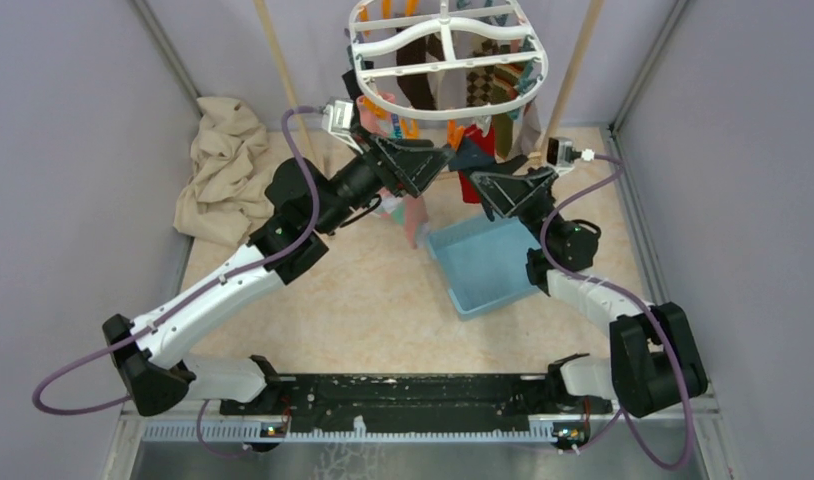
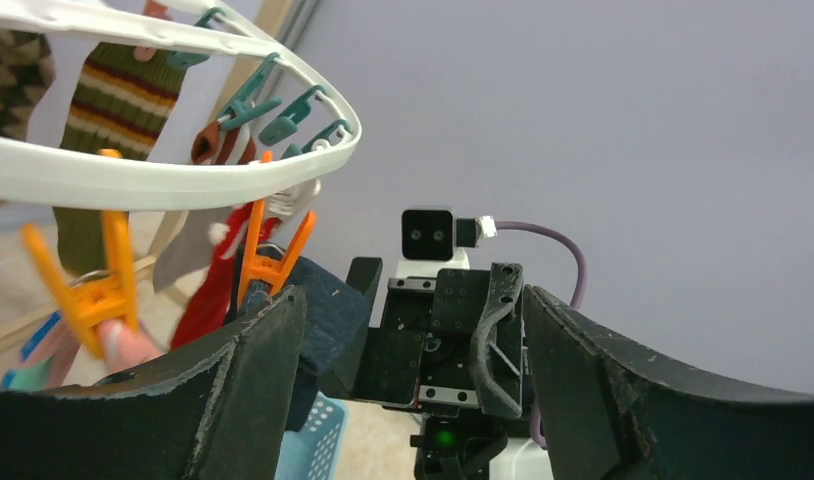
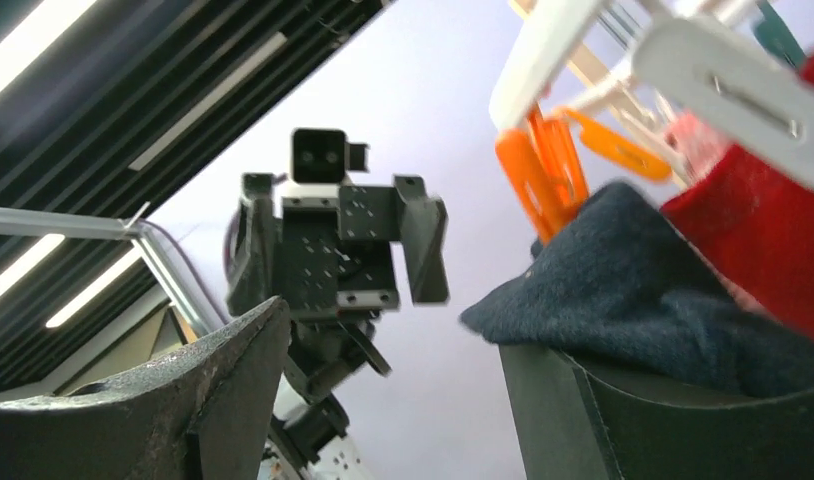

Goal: Clip the socks to the hanger
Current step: Clamp the sock onto the hanger.

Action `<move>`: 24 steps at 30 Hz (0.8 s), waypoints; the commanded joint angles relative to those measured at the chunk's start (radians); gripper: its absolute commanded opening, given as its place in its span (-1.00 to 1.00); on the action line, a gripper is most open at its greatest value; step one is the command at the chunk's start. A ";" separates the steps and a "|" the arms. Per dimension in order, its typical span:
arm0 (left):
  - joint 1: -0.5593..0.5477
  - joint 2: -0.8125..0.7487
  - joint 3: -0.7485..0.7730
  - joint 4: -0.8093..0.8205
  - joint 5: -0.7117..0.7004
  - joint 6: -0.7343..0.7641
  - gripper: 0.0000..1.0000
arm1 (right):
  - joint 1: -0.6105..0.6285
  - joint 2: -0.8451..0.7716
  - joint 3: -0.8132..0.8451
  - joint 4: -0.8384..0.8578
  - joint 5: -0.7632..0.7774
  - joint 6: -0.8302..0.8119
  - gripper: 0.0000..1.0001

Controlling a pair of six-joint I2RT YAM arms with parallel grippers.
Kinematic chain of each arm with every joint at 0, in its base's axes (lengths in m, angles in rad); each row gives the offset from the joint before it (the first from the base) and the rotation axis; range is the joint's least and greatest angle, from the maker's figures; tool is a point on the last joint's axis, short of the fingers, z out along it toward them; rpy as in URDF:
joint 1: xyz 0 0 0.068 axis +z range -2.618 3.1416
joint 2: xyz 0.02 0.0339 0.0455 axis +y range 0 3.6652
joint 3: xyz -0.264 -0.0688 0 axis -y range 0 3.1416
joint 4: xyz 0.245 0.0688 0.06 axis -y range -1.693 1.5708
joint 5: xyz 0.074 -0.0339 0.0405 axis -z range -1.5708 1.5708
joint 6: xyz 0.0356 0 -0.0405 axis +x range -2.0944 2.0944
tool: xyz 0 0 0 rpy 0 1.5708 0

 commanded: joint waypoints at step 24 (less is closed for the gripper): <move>0.004 -0.011 -0.306 -0.276 -0.310 0.166 0.97 | -0.045 -0.523 -0.057 -1.808 0.682 -0.859 0.39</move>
